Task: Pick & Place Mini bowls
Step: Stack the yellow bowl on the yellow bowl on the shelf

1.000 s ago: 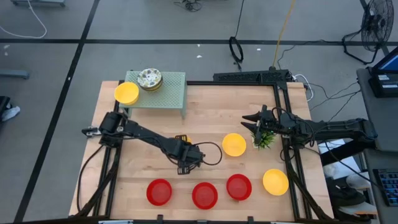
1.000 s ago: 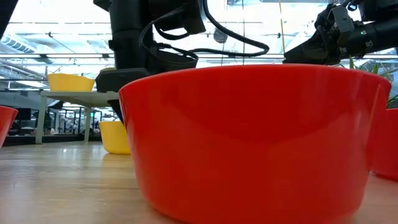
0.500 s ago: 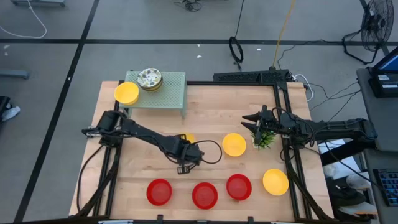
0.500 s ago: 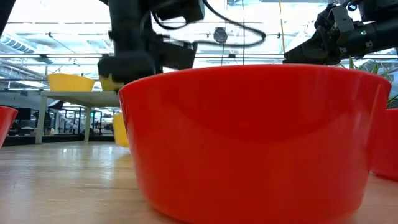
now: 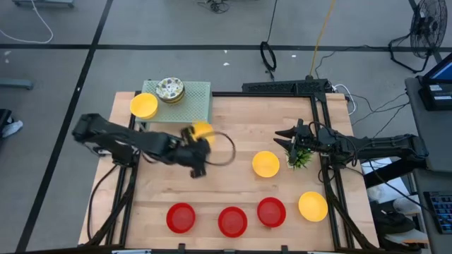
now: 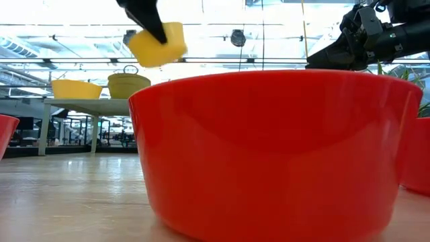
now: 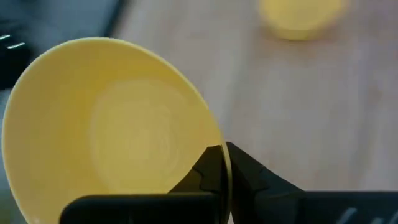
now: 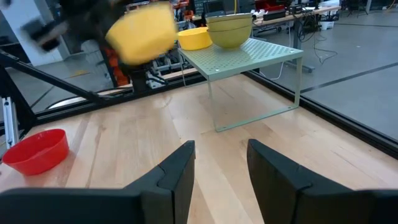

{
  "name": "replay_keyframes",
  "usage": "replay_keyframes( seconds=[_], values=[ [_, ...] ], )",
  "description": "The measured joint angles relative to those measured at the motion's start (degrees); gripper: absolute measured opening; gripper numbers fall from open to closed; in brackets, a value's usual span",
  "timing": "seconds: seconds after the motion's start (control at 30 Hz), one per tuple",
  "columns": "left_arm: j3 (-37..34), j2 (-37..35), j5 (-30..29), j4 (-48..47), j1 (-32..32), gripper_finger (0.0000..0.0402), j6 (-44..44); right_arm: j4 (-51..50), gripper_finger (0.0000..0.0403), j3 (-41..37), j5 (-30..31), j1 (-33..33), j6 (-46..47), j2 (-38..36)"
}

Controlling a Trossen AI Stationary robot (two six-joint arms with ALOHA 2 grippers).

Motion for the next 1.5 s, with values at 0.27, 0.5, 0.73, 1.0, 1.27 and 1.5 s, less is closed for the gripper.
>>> replay_keyframes(
  seconds=[0.27,0.5,0.73,1.0,1.27,1.5],
  values=[
    [0.0,-10.5,-10.5,-23.3,7.7,0.0006,-16.3,0.0,0.0137,0.0,0.0,0.0,0.0,0.0],
    [-0.1,-12.7,-12.1,-34.4,17.0,0.0011,-22.5,0.0,0.0137,0.0,0.0,0.0,0.0,0.0],
    [-2.9,-12.8,-11.1,-34.2,26.2,0.0015,-19.1,0.0,0.0137,0.0,0.0,0.0,0.0,0.0],
    [-7.9,-13.2,-7.9,-34.2,30.6,0.0008,-19.4,0.0,0.0137,0.0,0.0,0.0,0.0,0.0],
    [-9.6,-13.2,-6.9,-33.7,32.3,0.0017,-18.8,0.0,0.0137,0.0,0.0,0.0,0.0,0.0],
    [-11.8,-13.2,-6.9,-31.3,33.9,0.0010,-18.6,0.0,0.0137,0.0,0.0,0.0,0.0,0.0]
  ],
)
